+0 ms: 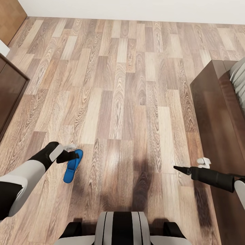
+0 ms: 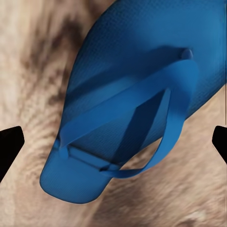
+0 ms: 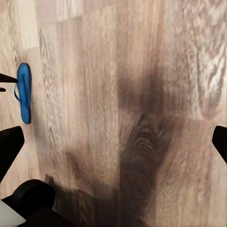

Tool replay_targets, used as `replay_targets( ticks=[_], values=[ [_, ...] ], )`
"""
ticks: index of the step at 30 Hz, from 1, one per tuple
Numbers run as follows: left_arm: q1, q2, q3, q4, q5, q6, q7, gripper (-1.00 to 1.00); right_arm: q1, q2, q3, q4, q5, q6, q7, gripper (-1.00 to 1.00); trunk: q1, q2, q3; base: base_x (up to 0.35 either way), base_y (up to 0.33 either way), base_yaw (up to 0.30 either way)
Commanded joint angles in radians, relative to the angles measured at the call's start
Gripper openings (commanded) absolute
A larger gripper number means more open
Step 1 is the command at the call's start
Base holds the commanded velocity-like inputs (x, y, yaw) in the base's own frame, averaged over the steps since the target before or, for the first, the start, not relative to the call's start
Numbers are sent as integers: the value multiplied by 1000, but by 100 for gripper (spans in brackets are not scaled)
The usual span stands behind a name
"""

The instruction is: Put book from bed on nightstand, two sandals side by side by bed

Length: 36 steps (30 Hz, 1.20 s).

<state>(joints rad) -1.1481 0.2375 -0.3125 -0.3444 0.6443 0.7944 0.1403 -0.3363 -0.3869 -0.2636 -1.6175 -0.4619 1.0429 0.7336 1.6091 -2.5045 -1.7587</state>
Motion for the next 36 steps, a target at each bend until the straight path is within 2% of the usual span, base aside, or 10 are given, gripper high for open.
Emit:
replay_targets(
  ticks=[1,8,10,18,22,26,33,36],
  values=[
    [-1,1,-7,-2,11,3,7,100,0,-3,-4,0,5,4,23,100,0,0,-1,0,0,0],
    [-6,0,-7,-5,11,3,5,100,4,-25,-24,-1,5,4,73,100,0,0,-1,0,0,0],
    [-10,0,-7,-10,12,3,4,100,5,-36,-40,-1,5,4,93,100,0,0,-1,0,0,0],
    [-31,-9,-10,-20,13,4,7,100,6,-49,-79,0,5,4,128,100,0,0,-1,0,0,0],
    [-46,-14,-14,-22,13,5,9,100,6,-51,-87,0,5,4,135,100,0,0,-1,0,0,0],
    [-57,-19,-26,-23,11,5,10,100,6,-52,-91,0,5,4,139,100,0,0,-1,0,0,0],
    [-72,-30,-76,-25,-6,5,11,100,6,-51,-95,0,5,4,144,100,0,0,-1,0,0,0],
    [-73,-32,-83,-25,-9,5,12,100,6,-50,-95,0,5,4,145,100,0,0,-1,0,0,0]
  ],
)
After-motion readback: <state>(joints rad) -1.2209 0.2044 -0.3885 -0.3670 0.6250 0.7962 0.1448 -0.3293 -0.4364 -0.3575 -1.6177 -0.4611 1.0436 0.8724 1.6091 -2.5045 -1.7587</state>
